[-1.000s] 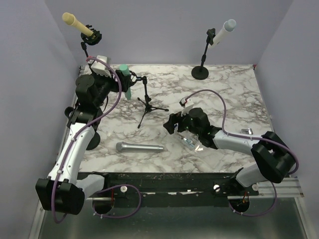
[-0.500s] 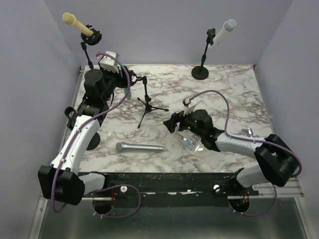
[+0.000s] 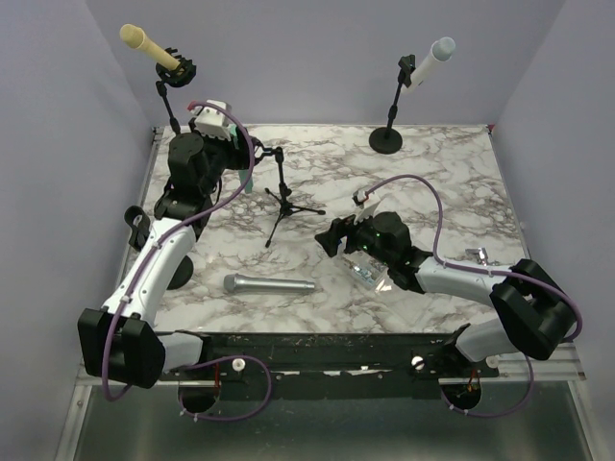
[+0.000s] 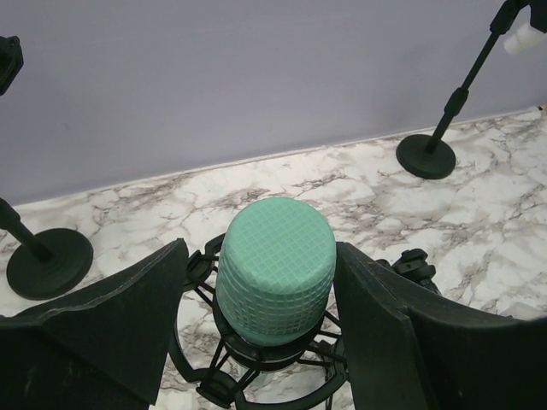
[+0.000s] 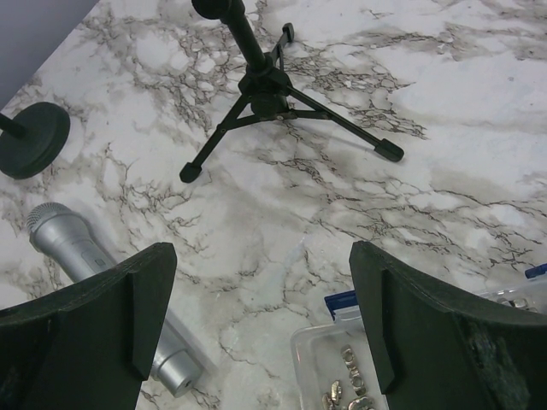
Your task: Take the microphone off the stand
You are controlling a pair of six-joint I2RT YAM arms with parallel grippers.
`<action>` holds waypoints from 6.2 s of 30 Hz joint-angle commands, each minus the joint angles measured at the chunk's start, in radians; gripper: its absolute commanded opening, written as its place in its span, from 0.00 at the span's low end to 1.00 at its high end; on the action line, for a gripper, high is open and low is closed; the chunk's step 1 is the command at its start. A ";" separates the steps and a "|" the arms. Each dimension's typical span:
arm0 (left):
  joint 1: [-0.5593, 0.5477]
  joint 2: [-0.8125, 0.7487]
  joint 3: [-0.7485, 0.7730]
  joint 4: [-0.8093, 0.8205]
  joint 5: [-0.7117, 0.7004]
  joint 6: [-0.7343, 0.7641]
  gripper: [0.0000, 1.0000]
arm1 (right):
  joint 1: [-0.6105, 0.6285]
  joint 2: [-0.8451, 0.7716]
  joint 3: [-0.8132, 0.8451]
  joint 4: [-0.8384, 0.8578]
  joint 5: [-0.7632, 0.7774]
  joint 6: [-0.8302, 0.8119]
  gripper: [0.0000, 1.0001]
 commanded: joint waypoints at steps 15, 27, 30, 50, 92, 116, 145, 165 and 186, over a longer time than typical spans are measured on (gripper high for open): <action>-0.003 0.034 0.055 -0.078 0.003 -0.011 0.41 | 0.004 -0.031 -0.021 0.046 0.003 -0.012 0.91; -0.003 0.012 0.251 -0.223 0.036 0.020 0.00 | 0.004 -0.044 -0.027 0.046 0.009 -0.017 0.91; -0.003 -0.006 0.306 -0.253 0.022 0.026 0.00 | 0.004 -0.044 -0.029 0.048 0.008 -0.017 0.91; -0.003 -0.328 0.397 -0.467 -0.212 -0.297 0.00 | 0.003 -0.019 -0.021 0.052 -0.005 -0.010 0.91; -0.170 -0.060 -0.226 -0.966 -0.331 -1.824 0.00 | 0.004 -0.131 -0.092 0.085 0.146 0.007 0.90; -0.094 0.215 -0.187 -0.931 -0.317 -1.806 0.11 | 0.003 -0.165 -0.122 0.118 0.148 0.007 0.91; -0.055 0.322 -0.195 -0.887 -0.257 -1.752 0.46 | 0.004 -0.151 -0.125 0.129 0.148 0.004 0.90; -0.047 0.257 -0.151 -0.908 -0.264 -1.681 0.70 | 0.004 -0.153 -0.126 0.129 0.147 0.003 0.90; -0.048 -0.161 -0.235 -0.981 -0.294 -1.541 0.75 | 0.004 -0.133 -0.116 0.123 0.139 -0.002 0.90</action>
